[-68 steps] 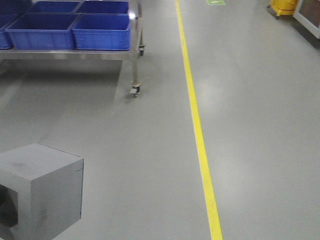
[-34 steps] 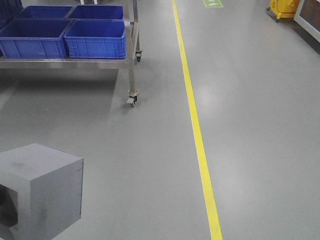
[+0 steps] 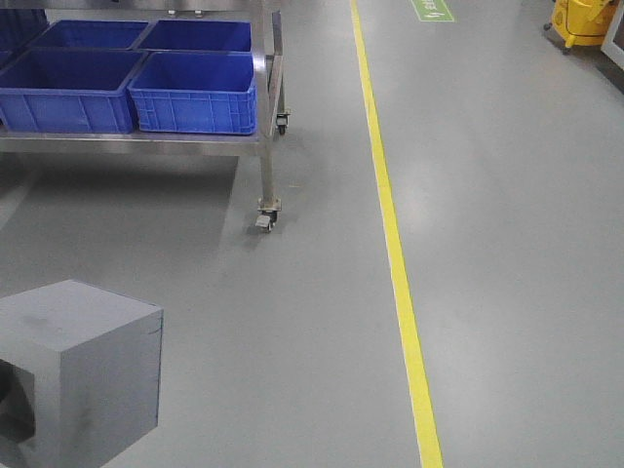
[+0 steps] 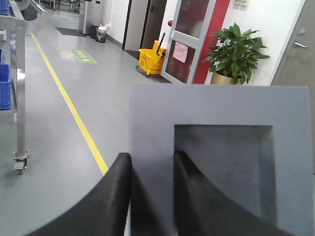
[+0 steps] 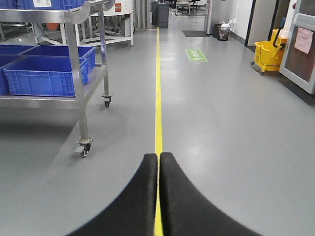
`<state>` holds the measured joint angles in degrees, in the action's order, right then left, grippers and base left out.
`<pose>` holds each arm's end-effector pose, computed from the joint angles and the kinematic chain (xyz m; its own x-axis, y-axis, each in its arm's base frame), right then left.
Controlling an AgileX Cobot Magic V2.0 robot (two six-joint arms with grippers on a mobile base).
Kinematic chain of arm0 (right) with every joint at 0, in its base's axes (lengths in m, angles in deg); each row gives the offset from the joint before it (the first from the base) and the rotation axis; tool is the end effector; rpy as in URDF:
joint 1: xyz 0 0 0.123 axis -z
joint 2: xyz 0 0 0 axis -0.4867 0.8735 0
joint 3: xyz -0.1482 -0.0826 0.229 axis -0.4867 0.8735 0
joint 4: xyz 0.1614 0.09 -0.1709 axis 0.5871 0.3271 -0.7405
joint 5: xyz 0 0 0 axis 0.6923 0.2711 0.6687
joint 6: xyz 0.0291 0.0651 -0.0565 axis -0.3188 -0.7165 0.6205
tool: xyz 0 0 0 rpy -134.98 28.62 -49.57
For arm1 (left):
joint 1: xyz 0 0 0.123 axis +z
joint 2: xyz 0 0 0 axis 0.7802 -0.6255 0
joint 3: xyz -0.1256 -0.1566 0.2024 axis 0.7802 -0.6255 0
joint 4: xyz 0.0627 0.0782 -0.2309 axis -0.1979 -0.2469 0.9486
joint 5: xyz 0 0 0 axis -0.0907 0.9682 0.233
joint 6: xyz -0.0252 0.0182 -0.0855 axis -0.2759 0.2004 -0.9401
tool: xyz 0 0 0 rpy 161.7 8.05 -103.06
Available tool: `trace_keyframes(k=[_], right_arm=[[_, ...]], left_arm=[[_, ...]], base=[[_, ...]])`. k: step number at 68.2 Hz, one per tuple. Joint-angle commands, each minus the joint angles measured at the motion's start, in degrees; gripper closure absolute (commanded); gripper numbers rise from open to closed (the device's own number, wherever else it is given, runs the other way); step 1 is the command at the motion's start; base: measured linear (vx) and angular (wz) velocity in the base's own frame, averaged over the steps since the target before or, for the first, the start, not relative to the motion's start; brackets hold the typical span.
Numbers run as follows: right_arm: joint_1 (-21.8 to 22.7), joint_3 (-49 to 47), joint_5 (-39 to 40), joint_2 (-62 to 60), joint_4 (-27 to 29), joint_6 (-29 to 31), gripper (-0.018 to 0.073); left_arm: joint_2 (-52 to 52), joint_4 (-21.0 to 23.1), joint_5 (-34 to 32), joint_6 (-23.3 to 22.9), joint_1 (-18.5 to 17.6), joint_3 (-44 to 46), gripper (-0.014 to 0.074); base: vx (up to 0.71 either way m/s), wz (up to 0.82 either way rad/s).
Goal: Sort gray base to blue bin
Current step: 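Drive the base away from the table holding the block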
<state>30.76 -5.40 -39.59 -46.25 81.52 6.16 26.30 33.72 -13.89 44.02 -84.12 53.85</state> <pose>0.0561 -0.0024 0.1857 -0.1315 -0.0430 -0.9904 0.0318 0.9984 -0.0475 0.0578 -0.0312 0.2672 -0.1842 -0.1638 -0.9691 0.4641 0.8547 -0.2327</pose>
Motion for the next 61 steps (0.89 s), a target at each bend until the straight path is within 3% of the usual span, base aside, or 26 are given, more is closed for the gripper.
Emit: trace_keyframes(k=[1, 61], right_arm=[[-0.06, 0.42, 4.1, -0.91, -0.27, 0.69, 0.0564], [-0.06, 0.42, 4.1, -0.91, -0.27, 0.69, 0.0564]], left_arm=[[-0.39, -0.03, -6.13, -0.26, -0.42, 1.65, 0.0603], [-0.39, -0.03, -6.13, -0.26, -0.42, 1.65, 0.0603]], base=[[0.37, 0.05], [0.38, 0.04]])
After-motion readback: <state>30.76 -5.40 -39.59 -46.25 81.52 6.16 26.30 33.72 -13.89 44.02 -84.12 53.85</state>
